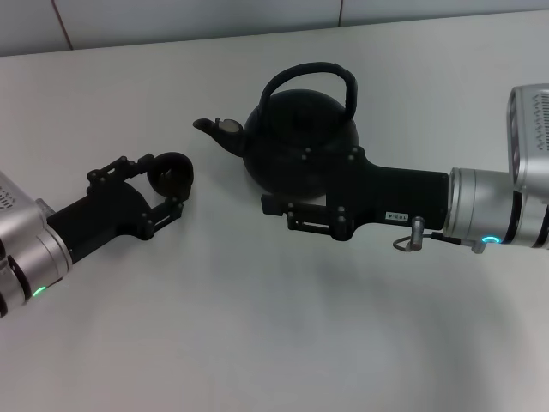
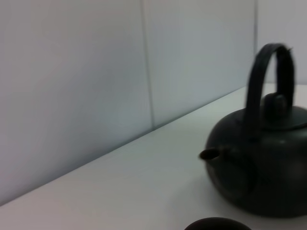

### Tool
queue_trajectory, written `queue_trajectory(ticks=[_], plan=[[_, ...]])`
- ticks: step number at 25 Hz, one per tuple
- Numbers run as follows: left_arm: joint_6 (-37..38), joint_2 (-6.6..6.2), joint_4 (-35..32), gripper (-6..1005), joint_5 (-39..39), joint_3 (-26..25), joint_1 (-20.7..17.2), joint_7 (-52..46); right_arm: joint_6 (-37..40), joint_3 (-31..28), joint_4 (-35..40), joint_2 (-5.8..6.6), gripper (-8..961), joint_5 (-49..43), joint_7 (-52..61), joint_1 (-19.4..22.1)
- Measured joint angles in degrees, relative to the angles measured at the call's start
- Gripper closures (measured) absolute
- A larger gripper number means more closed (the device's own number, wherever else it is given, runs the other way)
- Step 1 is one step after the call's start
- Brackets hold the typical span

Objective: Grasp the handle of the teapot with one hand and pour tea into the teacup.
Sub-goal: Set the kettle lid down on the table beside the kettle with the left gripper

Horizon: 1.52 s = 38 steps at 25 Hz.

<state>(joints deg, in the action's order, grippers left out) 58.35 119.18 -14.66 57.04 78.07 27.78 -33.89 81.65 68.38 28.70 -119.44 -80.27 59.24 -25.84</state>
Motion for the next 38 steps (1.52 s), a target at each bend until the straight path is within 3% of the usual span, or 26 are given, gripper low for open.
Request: queue_trajectory(ticks=[22, 38], plan=[[-0.69, 0.0, -3.03, 328, 0.01, 6.55, -0.65, -0.74, 0.03, 0.7, -0.41, -0.18, 375, 1.4, -0.09, -0.01], [-1.58, 0.0, -3.04, 291, -0.21, 6.92, -0.79, -0.74, 0.0, 0.7, -0.37, -0.18, 375, 1.39, -0.09, -0.36]])
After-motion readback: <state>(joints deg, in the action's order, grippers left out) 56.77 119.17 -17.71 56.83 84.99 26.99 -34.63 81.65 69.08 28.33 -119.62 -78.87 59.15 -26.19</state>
